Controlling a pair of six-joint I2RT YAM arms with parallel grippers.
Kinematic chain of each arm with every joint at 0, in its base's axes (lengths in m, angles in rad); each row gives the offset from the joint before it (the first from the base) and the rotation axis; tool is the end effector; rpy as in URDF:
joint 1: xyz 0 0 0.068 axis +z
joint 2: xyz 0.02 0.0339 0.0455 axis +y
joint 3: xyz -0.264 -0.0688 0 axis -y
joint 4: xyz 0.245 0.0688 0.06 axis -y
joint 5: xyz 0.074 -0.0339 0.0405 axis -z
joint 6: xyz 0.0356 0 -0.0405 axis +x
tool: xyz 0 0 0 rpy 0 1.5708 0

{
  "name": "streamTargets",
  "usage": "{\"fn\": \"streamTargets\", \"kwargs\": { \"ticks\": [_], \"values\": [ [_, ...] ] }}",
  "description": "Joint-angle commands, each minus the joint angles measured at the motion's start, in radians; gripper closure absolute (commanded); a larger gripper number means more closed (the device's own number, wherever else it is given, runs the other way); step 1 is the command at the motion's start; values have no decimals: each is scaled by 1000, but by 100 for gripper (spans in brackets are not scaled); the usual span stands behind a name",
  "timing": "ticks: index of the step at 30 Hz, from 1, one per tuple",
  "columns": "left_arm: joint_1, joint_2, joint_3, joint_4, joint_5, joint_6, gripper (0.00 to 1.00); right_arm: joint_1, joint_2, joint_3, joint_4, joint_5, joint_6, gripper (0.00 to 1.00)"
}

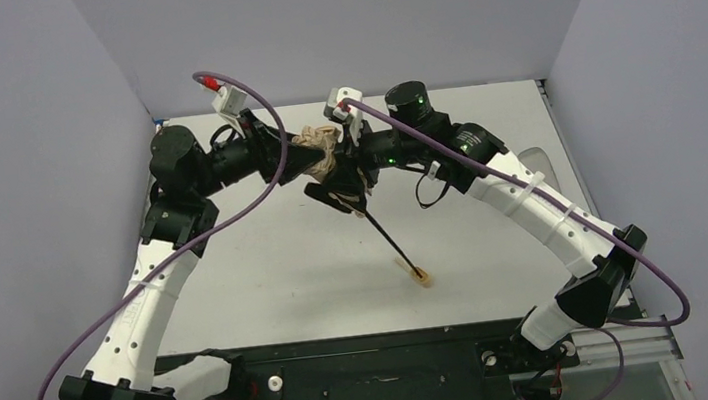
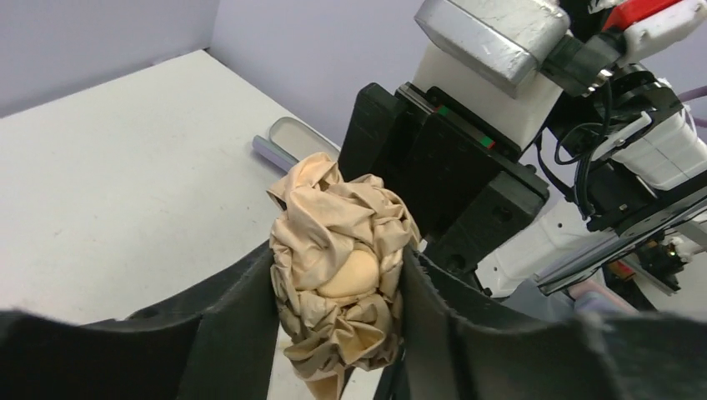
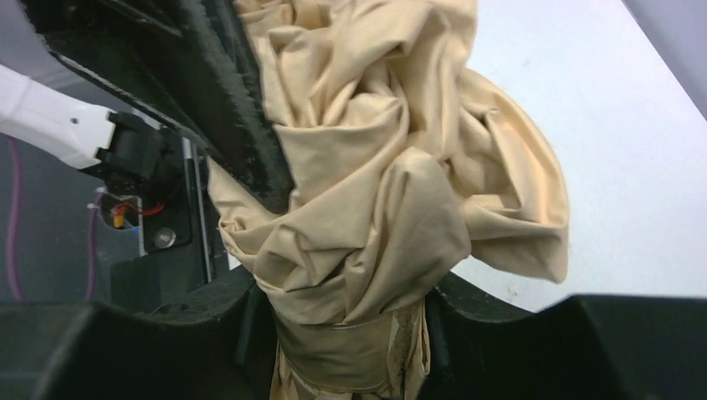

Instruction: Open the umbrella

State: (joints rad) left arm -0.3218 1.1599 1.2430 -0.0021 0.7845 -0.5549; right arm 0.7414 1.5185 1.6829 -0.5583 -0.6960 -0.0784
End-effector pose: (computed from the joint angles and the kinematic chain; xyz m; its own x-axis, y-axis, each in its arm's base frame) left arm 0.2317 -0.1037 0.4437 -0.4046 -0.2582 -0.8773 0.7985 0.3679 -0.4765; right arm 0.2292 0.2408 0.4375 -0.2074 -0.2714 -0.9399 -0.9741 0.1453 0.1730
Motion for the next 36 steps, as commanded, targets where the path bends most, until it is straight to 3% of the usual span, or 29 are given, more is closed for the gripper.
{"fn": "streamTargets", "kwargs": {
  "ticks": [1,2,3,4,5,9,13,21,23,27,30,36],
  "values": [
    [43,-2,22,30,-4,-14,67,10,-72,45,36,-11,-20,91],
    [69,-6,-12,143,18,-52,84,6,-74,40,37,-23,-7,81],
    [85,-12,-31,209,59,-148,91,1,-74,38,41,-33,36,68],
    [116,-14,-70,358,74,-204,99,-22,-74,31,47,-70,70,62],
    [144,-15,-87,429,99,-310,100,-36,-70,22,73,-99,154,50],
    [173,-12,-96,615,149,-388,100,-157,-60,-48,183,-278,373,23],
    [170,-11,-82,662,169,-409,100,-156,-50,-62,258,-371,496,18],
    [130,-4,-62,707,201,-435,100,-105,-21,-76,504,-392,699,15],
    [127,-8,-60,698,194,-428,100,-104,-14,-77,541,-397,720,20],
    [155,-18,-50,684,170,-415,100,-106,-26,-123,505,-384,667,25],
    [158,-22,-32,675,154,-414,100,-118,-58,-189,454,-332,583,19],
    [153,-17,-23,675,138,-441,100,-96,-82,-201,513,-212,520,15]
  ]
}}
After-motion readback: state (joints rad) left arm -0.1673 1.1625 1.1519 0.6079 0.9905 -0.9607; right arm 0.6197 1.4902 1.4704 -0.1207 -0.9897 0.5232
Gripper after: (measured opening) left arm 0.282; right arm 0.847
